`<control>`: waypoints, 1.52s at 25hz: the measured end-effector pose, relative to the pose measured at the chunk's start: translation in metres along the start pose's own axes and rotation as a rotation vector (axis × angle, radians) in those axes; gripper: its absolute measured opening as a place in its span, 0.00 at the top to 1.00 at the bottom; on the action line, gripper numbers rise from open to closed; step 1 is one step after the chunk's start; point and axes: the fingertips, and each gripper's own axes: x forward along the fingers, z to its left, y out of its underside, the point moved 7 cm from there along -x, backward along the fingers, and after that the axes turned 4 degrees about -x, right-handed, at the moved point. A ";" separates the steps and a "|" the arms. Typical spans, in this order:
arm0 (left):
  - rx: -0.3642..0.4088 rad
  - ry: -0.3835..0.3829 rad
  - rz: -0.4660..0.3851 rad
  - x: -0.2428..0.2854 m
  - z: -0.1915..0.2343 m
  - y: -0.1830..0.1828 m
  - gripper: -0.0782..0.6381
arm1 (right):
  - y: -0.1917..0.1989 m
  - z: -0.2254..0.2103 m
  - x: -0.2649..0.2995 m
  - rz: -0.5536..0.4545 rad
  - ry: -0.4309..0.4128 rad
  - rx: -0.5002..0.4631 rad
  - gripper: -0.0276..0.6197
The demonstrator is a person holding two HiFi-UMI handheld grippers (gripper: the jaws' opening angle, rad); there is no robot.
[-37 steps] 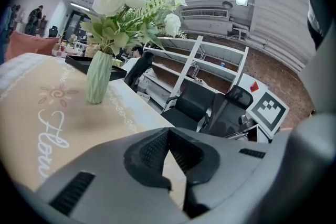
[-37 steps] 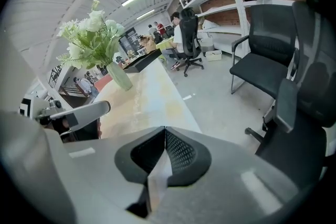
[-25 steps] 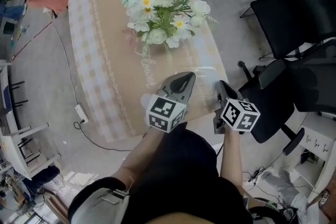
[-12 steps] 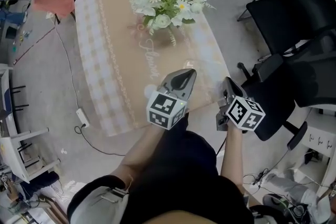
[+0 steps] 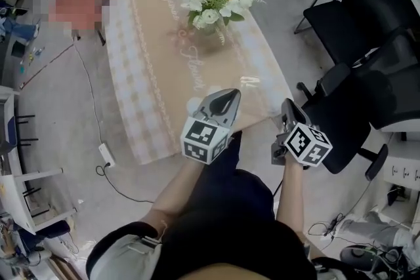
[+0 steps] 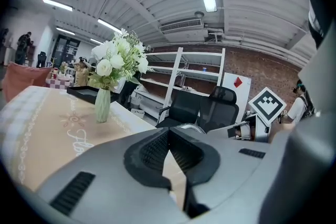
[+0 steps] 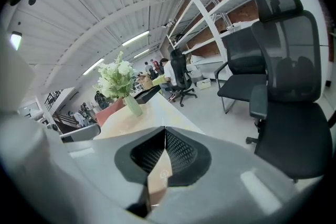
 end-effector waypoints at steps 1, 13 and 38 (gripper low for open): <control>0.005 0.001 -0.003 -0.004 -0.002 0.001 0.88 | 0.002 0.002 -0.004 -0.008 -0.001 0.002 0.95; 0.067 0.033 -0.043 -0.050 -0.029 0.008 0.88 | 0.015 0.017 -0.062 -0.166 -0.005 0.096 0.95; 0.249 0.086 -0.283 -0.110 -0.074 -0.067 0.88 | -0.030 0.072 -0.175 -0.566 -0.012 -0.010 0.95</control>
